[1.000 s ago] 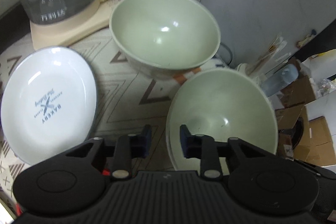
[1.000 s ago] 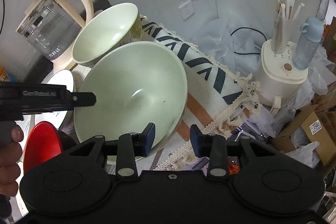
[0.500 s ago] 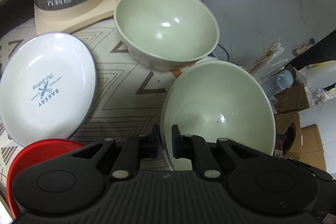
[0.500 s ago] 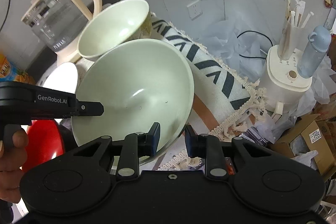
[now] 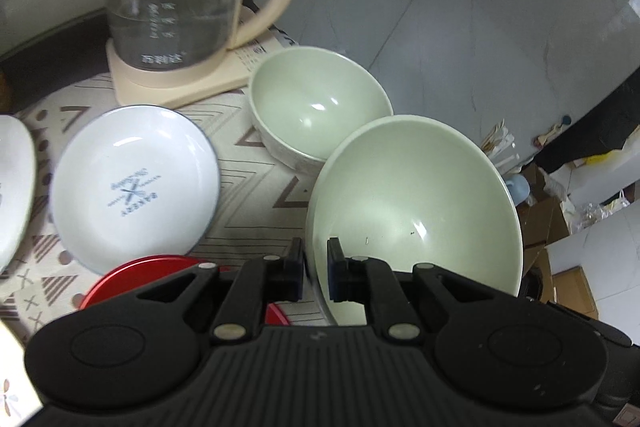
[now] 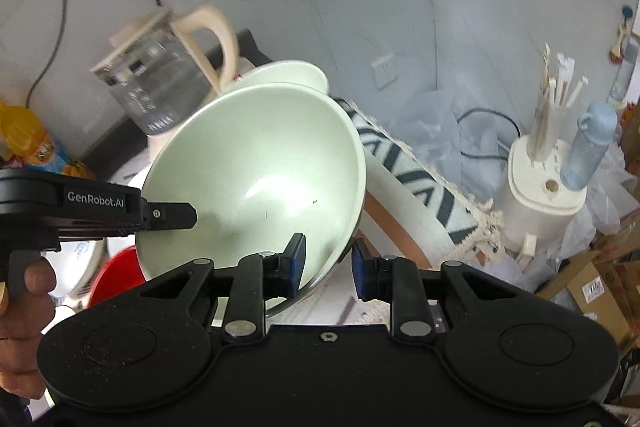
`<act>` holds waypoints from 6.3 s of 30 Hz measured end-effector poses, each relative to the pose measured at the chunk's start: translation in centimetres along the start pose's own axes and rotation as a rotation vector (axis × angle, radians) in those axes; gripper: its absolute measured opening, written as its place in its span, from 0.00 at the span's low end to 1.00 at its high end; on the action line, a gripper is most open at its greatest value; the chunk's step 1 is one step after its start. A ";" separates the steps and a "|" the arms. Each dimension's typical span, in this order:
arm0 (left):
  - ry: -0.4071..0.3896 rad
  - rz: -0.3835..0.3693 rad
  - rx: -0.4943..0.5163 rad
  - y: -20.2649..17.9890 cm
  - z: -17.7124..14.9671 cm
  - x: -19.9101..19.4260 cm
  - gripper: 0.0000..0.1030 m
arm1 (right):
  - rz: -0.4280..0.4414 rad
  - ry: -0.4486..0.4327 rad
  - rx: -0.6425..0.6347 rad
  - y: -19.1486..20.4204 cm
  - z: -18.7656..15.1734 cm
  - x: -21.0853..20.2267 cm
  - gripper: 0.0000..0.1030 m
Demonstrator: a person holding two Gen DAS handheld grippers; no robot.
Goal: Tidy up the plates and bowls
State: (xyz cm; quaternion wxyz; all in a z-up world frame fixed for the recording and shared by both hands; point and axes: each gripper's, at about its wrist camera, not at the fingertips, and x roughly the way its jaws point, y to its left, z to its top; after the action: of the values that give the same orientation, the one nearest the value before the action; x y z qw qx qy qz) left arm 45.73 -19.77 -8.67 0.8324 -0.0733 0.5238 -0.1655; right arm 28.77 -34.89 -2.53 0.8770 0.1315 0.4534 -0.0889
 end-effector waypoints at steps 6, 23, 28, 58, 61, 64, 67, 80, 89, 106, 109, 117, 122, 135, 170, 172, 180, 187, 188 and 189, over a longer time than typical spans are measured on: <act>-0.034 0.005 -0.034 1.5 -0.8 -2.1 0.09 | 0.016 -0.042 -0.042 2.0 0.1 -1.7 0.24; -0.086 0.034 -0.128 6.3 -4.8 -7.7 0.09 | 0.071 -0.069 -0.127 7.5 -2.1 -4.2 0.24; -0.083 0.040 -0.161 7.8 -6.2 -8.5 0.10 | 0.082 -0.059 -0.151 9.0 -3.1 -4.5 0.24; 0.048 0.077 -0.331 12.7 -9.9 -4.1 0.15 | 0.036 0.044 -0.248 11.8 -4.8 0.9 0.08; 0.053 0.083 -0.325 12.7 -9.7 -3.9 0.15 | 0.034 0.056 -0.248 11.5 -4.7 1.6 0.05; 0.059 0.097 -0.311 12.5 -9.3 -3.8 0.15 | 0.027 0.059 -0.260 11.5 -4.9 2.1 0.05; 0.067 0.106 -0.310 12.6 -9.0 -4.0 0.15 | 0.029 0.069 -0.256 11.3 -4.9 2.3 0.05; 0.002 0.120 -0.312 13.4 -7.7 -6.8 0.16 | 0.043 0.064 -0.239 10.8 -5.0 2.8 0.03; -0.011 0.141 -0.268 12.2 -6.4 -6.3 0.31 | 0.076 0.052 -0.179 9.9 -3.2 2.0 0.11; -0.021 0.123 -0.192 8.1 -1.1 -2.3 0.51 | 0.074 -0.030 -0.036 4.9 1.4 3.0 0.70; -0.022 0.116 -0.181 7.3 0.1 -1.2 0.51 | 0.062 -0.042 -0.038 4.3 2.3 3.5 0.70; -0.029 0.116 -0.182 5.9 3.2 2.2 0.51 | 0.061 -0.038 -0.026 2.5 4.9 6.1 0.69; -0.025 0.125 -0.189 5.4 5.2 4.6 0.51 | 0.068 -0.020 -0.021 2.0 6.4 8.3 0.68; 0.000 0.141 -0.178 3.7 8.1 10.7 0.47 | 0.088 0.059 0.017 0.9 8.8 14.0 0.42; -0.062 0.114 -0.157 3.2 5.4 4.0 0.15 | 0.088 -0.029 -0.001 3.0 7.5 8.1 0.23; -0.071 0.113 -0.157 3.4 4.9 3.2 0.15 | 0.089 -0.041 -0.008 3.4 7.1 7.4 0.23; -0.109 0.102 -0.155 3.5 3.1 -0.5 0.15 | 0.092 -0.080 -0.024 5.1 5.7 4.5 0.23; -0.136 0.088 -0.158 3.7 1.0 -3.5 0.15 | 0.087 -0.109 -0.034 6.4 4.2 1.8 0.23; -0.138 0.086 -0.157 3.8 0.7 -3.8 0.15 | 0.087 -0.112 -0.035 6.5 3.9 1.4 0.23; -0.140 0.085 -0.157 3.9 0.4 -4.2 0.15 | 0.086 -0.116 -0.037 6.7 3.7 1.1 0.23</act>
State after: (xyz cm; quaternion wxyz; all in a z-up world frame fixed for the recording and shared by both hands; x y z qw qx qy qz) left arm 45.17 -14.66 -6.11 0.8650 -0.1274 0.4782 -0.0832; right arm 34.05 -29.70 -0.38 0.9071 0.1292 0.3975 -0.0500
